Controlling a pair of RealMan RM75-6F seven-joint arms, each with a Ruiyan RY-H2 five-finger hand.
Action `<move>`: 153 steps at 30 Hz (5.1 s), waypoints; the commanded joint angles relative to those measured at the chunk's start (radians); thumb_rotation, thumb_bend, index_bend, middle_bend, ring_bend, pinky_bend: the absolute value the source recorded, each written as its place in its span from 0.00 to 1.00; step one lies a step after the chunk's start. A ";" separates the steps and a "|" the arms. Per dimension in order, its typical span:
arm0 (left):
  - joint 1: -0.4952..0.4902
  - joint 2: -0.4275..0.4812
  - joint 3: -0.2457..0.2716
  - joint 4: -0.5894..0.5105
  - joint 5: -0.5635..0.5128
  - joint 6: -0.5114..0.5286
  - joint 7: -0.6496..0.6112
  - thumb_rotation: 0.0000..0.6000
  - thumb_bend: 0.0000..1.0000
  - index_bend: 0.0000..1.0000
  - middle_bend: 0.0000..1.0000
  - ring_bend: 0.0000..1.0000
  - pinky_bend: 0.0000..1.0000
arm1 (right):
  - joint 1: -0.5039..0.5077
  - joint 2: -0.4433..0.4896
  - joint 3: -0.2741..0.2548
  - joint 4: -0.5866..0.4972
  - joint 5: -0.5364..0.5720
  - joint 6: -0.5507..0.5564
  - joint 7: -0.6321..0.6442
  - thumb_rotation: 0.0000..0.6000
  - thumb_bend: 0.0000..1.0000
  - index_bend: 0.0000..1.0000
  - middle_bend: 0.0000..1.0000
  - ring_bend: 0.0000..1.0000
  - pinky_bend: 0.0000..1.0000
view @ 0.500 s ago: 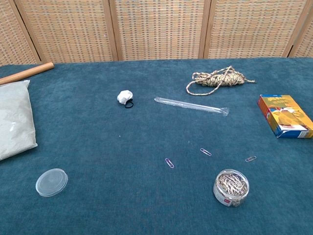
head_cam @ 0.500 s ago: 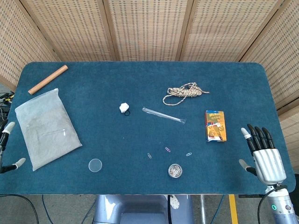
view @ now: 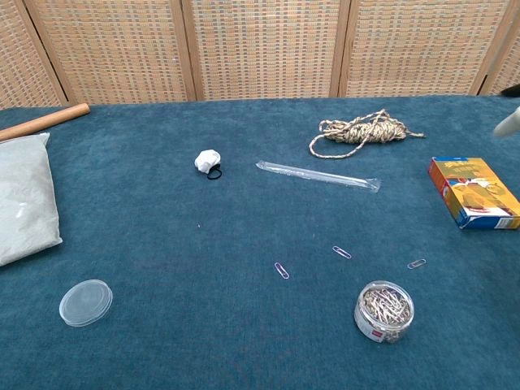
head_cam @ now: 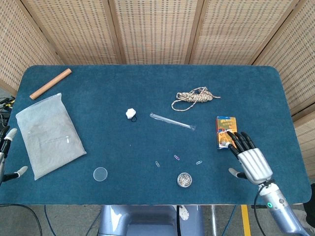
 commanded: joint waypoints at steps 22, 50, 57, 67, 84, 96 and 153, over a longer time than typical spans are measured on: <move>-0.027 -0.017 -0.013 0.013 -0.055 -0.051 0.028 1.00 0.00 0.00 0.00 0.00 0.00 | 0.210 -0.288 0.024 0.233 0.183 -0.341 -0.121 1.00 0.25 0.48 0.00 0.00 0.00; -0.031 -0.020 -0.010 0.012 -0.056 -0.052 0.034 1.00 0.00 0.00 0.00 0.00 0.00 | 0.236 -0.361 0.011 0.295 0.221 -0.363 -0.135 1.00 0.31 0.51 0.00 0.00 0.00; -0.032 -0.020 -0.008 0.011 -0.055 -0.054 0.035 1.00 0.00 0.00 0.00 0.00 0.00 | 0.242 -0.364 0.009 0.296 0.238 -0.378 -0.151 1.00 0.32 0.51 0.00 0.00 0.00; -0.033 -0.020 -0.008 0.012 -0.057 -0.055 0.033 1.00 0.00 0.00 0.00 0.00 0.00 | 0.256 -0.382 0.017 0.310 0.277 -0.400 -0.179 1.00 0.35 0.54 0.00 0.00 0.00; -0.034 -0.018 -0.007 0.011 -0.056 -0.058 0.030 1.00 0.00 0.00 0.00 0.00 0.00 | 0.252 -0.351 0.013 0.266 0.276 -0.375 -0.179 1.00 0.49 0.69 0.00 0.00 0.00; -0.035 -0.018 -0.004 0.009 -0.052 -0.058 0.032 1.00 0.00 0.00 0.00 0.00 0.00 | 0.263 -0.187 -0.009 -0.036 0.135 -0.316 -0.163 1.00 0.49 0.69 0.00 0.00 0.00; -0.038 -0.022 0.003 0.010 -0.046 -0.064 0.036 1.00 0.00 0.00 0.00 0.00 0.00 | 0.296 -0.230 -0.058 -0.079 0.175 -0.371 -0.251 1.00 0.35 0.44 0.00 0.00 0.00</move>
